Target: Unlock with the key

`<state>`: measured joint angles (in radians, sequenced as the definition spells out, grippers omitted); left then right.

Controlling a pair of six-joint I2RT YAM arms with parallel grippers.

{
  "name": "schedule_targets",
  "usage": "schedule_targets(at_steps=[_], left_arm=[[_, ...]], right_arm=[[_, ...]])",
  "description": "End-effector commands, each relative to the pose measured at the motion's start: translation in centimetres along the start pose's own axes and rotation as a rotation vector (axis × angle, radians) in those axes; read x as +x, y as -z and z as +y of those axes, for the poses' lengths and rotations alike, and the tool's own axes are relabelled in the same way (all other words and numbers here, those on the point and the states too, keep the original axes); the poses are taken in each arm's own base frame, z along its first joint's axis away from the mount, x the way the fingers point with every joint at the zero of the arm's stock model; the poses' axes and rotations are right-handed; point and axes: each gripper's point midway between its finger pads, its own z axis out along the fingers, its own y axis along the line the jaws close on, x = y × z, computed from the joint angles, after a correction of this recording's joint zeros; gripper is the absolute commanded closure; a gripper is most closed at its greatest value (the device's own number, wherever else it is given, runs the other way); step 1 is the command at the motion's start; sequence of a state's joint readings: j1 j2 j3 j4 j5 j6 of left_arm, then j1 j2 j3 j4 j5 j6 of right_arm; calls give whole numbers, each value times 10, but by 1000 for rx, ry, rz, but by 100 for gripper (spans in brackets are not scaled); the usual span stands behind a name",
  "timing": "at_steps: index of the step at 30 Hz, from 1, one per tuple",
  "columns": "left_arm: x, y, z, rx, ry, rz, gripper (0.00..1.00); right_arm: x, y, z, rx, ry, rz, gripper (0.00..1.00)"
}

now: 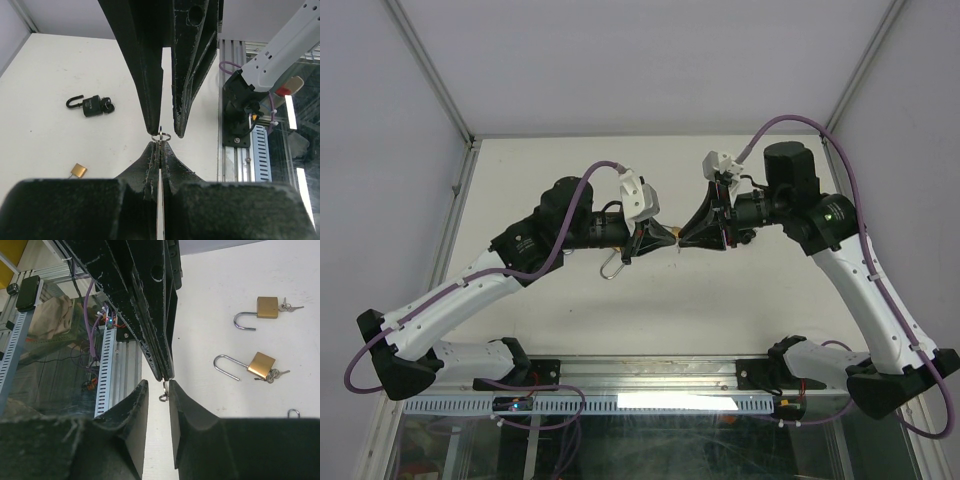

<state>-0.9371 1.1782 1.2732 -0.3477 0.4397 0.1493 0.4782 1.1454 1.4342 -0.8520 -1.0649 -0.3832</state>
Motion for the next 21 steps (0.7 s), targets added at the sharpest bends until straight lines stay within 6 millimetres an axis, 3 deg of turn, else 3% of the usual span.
schedule_targets(at_steps=[1, 11, 21], left_arm=[[-33, 6, -8, 25, -49, -86, 100], [-36, 4, -8, 33, -52, -96, 100], [-37, 3, -8, 36, -52, -98, 100]], right_arm=[[-7, 2, 6, -13, 44, -25, 74], [-5, 1, 2, 2, 25, -27, 80], [-1, 0, 1, 7, 22, -20, 75]])
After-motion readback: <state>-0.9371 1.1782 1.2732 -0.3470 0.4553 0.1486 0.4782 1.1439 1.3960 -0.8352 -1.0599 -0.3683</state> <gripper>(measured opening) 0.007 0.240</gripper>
